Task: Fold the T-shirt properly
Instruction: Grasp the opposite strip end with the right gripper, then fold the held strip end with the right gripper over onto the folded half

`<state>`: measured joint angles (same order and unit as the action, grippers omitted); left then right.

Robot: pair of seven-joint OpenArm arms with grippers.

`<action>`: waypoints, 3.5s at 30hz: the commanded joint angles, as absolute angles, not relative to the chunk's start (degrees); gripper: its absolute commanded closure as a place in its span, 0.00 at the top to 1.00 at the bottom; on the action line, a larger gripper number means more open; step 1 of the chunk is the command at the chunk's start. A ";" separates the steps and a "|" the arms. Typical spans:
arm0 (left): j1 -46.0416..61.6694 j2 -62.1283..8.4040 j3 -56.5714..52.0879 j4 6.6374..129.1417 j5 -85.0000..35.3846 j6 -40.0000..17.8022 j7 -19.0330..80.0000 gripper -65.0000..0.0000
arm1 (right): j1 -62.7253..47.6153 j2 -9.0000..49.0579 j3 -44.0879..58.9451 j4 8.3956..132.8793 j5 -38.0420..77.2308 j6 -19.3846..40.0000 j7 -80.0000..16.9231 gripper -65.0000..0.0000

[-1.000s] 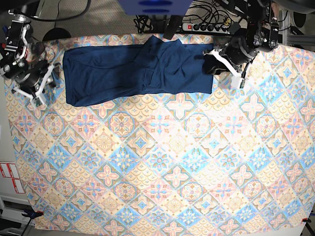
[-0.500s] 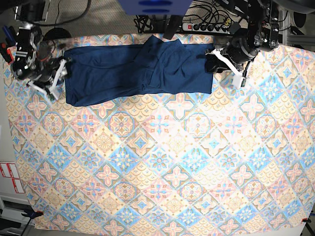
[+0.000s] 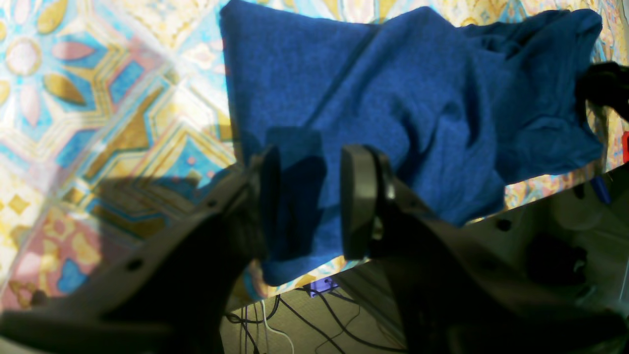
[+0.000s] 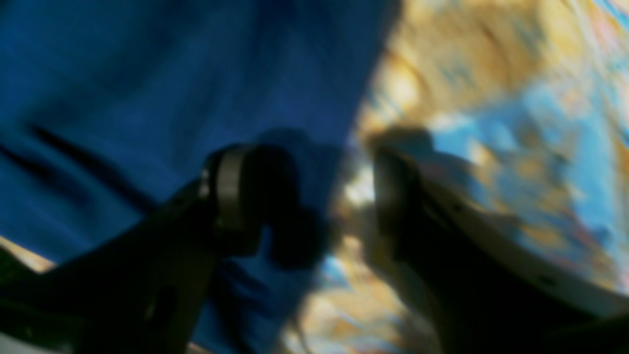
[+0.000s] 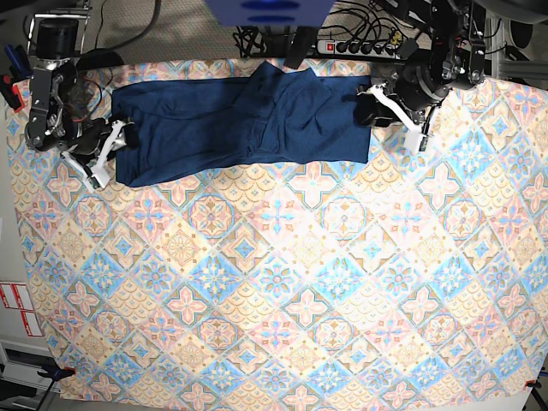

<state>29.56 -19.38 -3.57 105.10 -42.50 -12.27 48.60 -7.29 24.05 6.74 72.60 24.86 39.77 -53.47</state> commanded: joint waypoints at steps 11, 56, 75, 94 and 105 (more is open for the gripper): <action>29.67 -19.82 -3.82 105.98 -43.38 -12.62 47.69 0.32 | -7.60 25.10 3.56 72.31 33.89 40.00 -55.25 0.53; 29.49 -19.21 -3.47 105.98 -43.38 -12.62 47.52 0.31 | -7.78 24.75 -11.91 68.18 34.24 40.00 -55.60 0.04; 27.82 -12.79 -3.74 106.24 -43.91 -12.62 47.52 0.31 | 9.27 28.97 -5.58 52.18 31.52 40.00 -51.12 0.01; 27.82 -13.05 -5.58 106.33 -43.91 -12.62 47.43 0.31 | 1.89 31.52 1.71 80.31 28.44 40.00 -56.75 0.01; 27.91 -13.14 -7.08 106.33 -43.91 -12.70 47.52 0.31 | -5.93 30.81 -0.40 99.82 35.21 40.00 -58.59 0.01</action>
<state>27.81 -12.84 -6.90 105.19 -43.33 -12.27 48.23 -6.92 30.33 -0.40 98.39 33.41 39.81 -60.34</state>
